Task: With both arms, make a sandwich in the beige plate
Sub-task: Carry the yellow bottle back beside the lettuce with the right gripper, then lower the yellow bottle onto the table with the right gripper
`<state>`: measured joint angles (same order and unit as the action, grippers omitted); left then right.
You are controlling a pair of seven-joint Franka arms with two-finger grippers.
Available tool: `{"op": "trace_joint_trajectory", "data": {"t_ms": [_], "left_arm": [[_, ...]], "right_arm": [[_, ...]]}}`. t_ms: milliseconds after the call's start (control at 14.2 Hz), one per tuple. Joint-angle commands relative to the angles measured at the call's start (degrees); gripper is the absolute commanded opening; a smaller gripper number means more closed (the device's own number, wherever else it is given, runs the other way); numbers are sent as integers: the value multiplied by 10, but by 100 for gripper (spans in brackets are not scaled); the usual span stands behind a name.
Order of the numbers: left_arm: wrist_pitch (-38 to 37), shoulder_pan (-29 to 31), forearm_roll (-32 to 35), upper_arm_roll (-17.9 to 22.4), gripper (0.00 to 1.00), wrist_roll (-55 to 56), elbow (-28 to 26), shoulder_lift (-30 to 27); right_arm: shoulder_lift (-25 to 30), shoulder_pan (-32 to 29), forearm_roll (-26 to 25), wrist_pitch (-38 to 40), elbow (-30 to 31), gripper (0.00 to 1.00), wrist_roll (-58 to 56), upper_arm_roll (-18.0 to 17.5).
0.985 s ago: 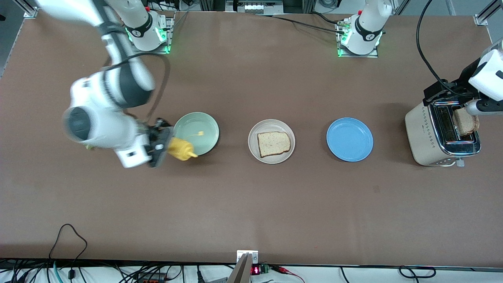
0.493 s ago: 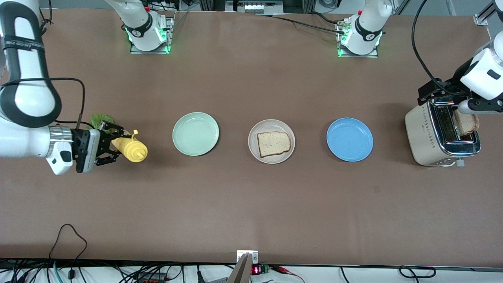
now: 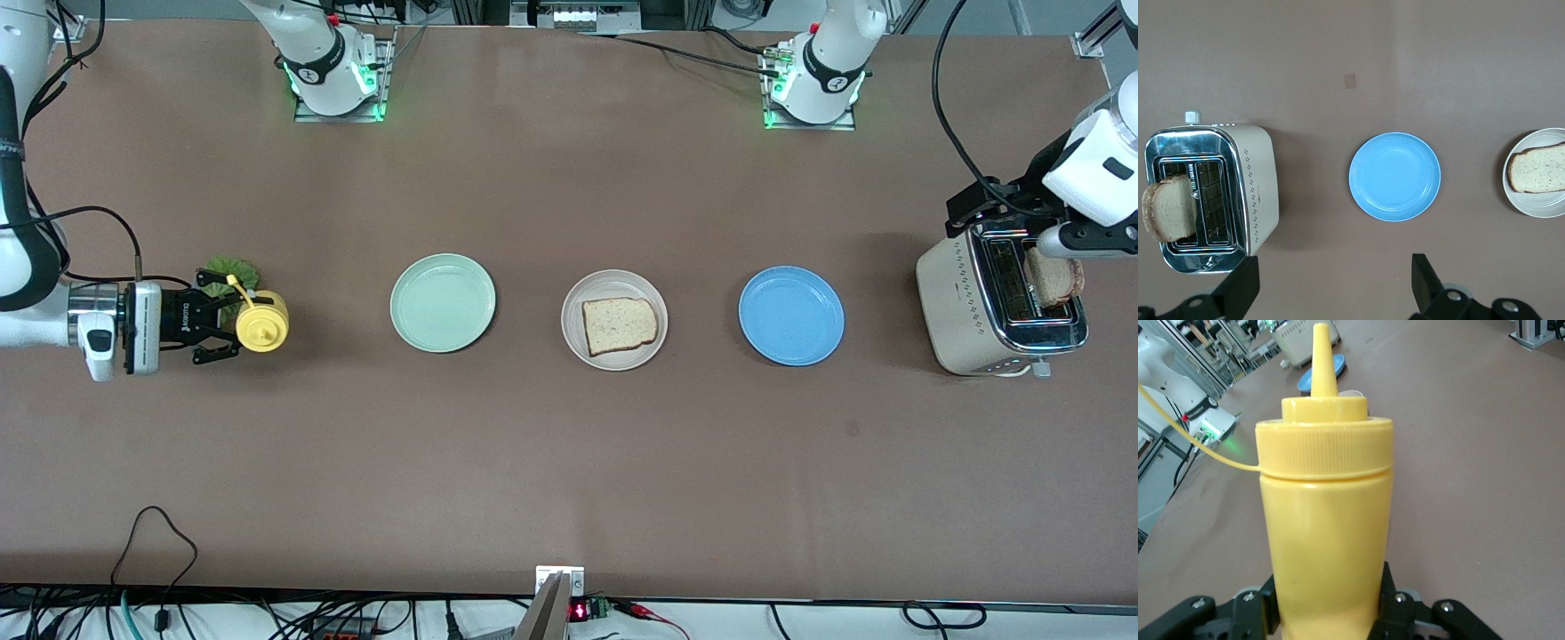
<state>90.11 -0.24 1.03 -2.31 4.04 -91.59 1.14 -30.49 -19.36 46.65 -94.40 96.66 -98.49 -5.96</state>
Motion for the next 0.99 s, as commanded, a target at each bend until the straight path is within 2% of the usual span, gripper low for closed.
{"op": "trace_joint_trajectory", "data": {"t_ms": [0,422,915], "left_arm": [[-5,3,-5,-2,100,-3,-11,-15],[-7,3,-5,-2,100,-3,-11,-15],[-7,2,-5,-2,100,-3,-10,-15]], "right_arm": [[10,-23,61,8,45,0,-53,-12],[-31,-42,99,16,58,0,-156,-12],[-51,-47,100,17,57,0,-164,-12]]}}
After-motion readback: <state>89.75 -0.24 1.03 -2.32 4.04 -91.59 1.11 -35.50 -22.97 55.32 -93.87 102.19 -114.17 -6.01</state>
